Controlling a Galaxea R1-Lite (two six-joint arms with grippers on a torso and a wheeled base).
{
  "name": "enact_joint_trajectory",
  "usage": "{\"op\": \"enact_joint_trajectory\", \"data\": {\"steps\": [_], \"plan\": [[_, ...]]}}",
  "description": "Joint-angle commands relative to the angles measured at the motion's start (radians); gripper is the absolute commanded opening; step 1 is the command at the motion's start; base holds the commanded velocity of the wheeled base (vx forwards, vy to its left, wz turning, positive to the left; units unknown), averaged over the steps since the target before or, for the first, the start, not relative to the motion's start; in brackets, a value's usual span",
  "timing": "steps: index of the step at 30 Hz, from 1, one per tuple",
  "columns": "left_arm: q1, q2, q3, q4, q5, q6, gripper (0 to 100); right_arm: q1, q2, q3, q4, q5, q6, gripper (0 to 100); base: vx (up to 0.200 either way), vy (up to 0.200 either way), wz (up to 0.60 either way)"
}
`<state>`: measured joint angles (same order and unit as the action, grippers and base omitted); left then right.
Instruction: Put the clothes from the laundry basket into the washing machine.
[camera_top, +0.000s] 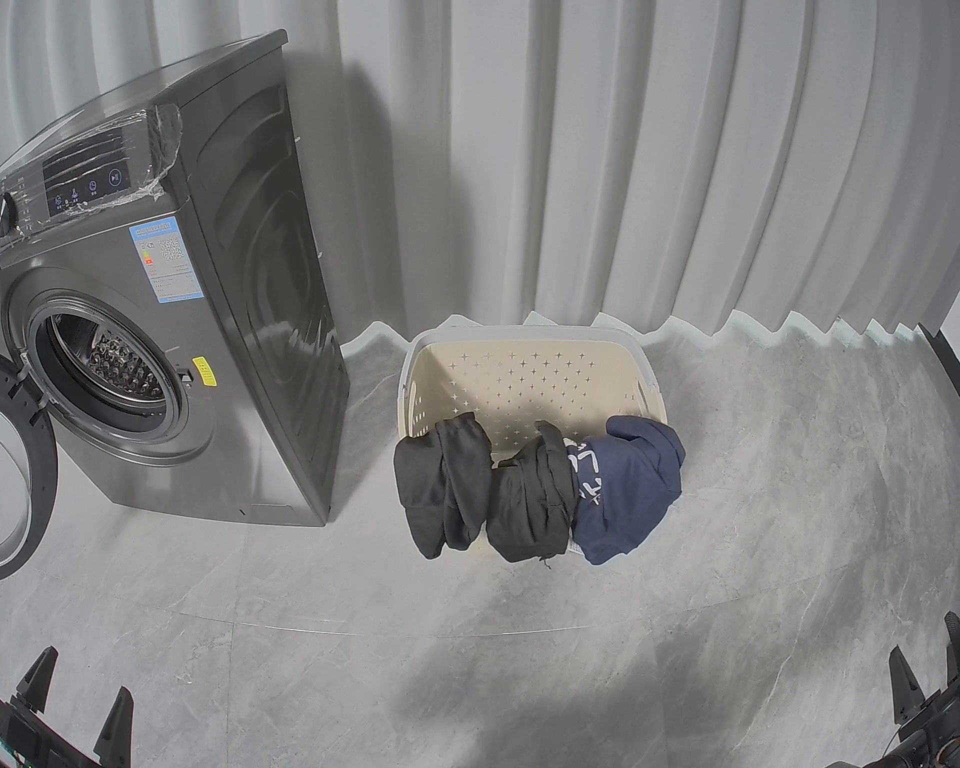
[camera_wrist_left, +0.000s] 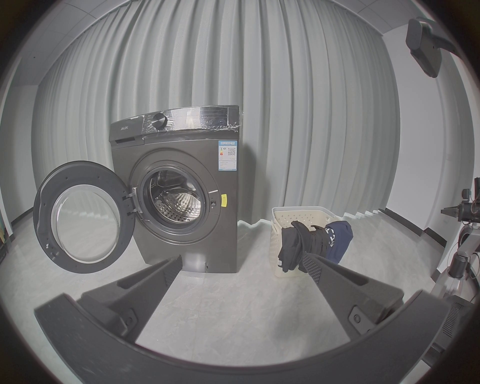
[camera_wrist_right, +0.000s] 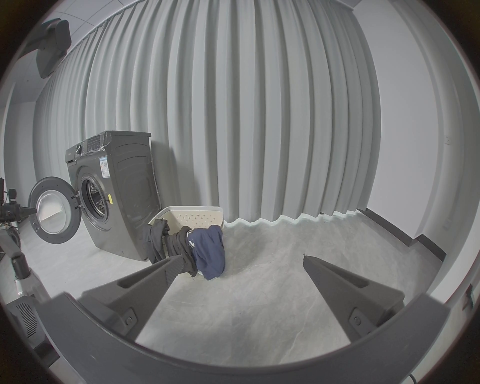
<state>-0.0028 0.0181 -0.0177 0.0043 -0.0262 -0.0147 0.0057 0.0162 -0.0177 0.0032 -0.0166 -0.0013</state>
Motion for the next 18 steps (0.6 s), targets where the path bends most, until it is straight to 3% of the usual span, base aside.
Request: {"op": "enact_joint_trajectory", "data": {"steps": [1, 7, 18], "plan": [[0.0, -0.017, 0.016, 0.0, 0.0, -0.002, 100, 0.0, -0.01, 0.016, 0.0, 0.0, 0.0, 100, 0.0, 0.0, 0.0], [0.0, -0.017, 0.015, 0.0, 0.002, -0.004, 100, 0.0, -0.01, 0.016, 0.0, 0.0, 0.0, 100, 0.0, 0.0, 0.0], [0.0, -0.017, 0.016, 0.0, 0.0, -0.004, 100, 0.0, -0.01, 0.016, 0.0, 0.0, 0.0, 100, 0.2, 0.0, 0.0]]}}
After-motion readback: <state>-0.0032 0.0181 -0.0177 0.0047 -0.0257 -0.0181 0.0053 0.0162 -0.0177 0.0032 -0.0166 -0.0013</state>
